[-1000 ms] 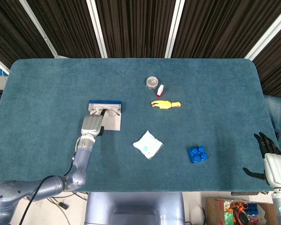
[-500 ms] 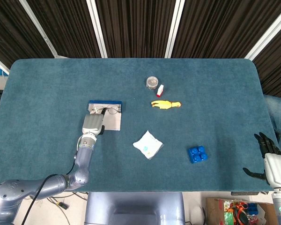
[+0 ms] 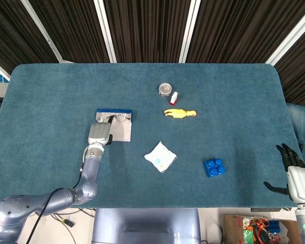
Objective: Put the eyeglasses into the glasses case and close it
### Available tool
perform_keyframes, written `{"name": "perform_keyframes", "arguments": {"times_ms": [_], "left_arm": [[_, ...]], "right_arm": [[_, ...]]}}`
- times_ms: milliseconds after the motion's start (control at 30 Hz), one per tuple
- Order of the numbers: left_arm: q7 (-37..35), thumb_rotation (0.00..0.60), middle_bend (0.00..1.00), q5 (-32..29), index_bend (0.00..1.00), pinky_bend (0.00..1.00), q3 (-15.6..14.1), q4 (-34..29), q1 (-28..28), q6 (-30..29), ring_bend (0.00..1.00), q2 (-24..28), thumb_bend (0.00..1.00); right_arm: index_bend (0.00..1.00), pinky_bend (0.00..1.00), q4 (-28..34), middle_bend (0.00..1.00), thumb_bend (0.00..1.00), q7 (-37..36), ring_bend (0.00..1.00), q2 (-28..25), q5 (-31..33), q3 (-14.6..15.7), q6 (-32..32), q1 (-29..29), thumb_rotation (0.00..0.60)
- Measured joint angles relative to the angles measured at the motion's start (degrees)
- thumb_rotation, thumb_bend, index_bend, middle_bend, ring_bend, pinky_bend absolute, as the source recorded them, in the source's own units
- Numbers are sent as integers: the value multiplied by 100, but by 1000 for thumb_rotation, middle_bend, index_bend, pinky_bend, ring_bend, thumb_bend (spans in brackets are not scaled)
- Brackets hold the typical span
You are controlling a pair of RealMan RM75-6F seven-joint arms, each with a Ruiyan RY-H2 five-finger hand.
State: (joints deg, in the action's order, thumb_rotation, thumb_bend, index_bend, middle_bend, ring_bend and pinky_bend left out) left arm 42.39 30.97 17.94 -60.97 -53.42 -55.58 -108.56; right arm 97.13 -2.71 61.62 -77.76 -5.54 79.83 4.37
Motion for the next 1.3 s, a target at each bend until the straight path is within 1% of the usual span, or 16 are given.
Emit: {"name": "perform_keyframes", "arguments": {"times_ms": [600, 833, 1100, 1300], "left_arm": [[83, 600, 764, -87, 62, 785, 154, 507, -209, 172, 658, -311, 457], [81, 600, 764, -11, 50, 785, 194, 675, -287, 165, 658, -425, 458], [130, 600, 765, 97, 48, 785, 193, 682, -313, 101, 658, -472, 457], [222, 600, 765, 133, 48, 786, 136, 534, -267, 38, 659, -437, 457]], "right_arm": [[8, 186, 27, 0, 119, -20, 81, -20, 36, -4, -27, -1, 600], [9, 186, 29, 0, 120, -17, 81, -21, 40, -6, -30, 0, 600], [9, 186, 33, 0, 119, 2, 81, -18, 56, -7, -34, 0, 600], [9, 186, 46, 0, 119, 9, 81, -24, 70, -10, -50, 5, 600]]}}
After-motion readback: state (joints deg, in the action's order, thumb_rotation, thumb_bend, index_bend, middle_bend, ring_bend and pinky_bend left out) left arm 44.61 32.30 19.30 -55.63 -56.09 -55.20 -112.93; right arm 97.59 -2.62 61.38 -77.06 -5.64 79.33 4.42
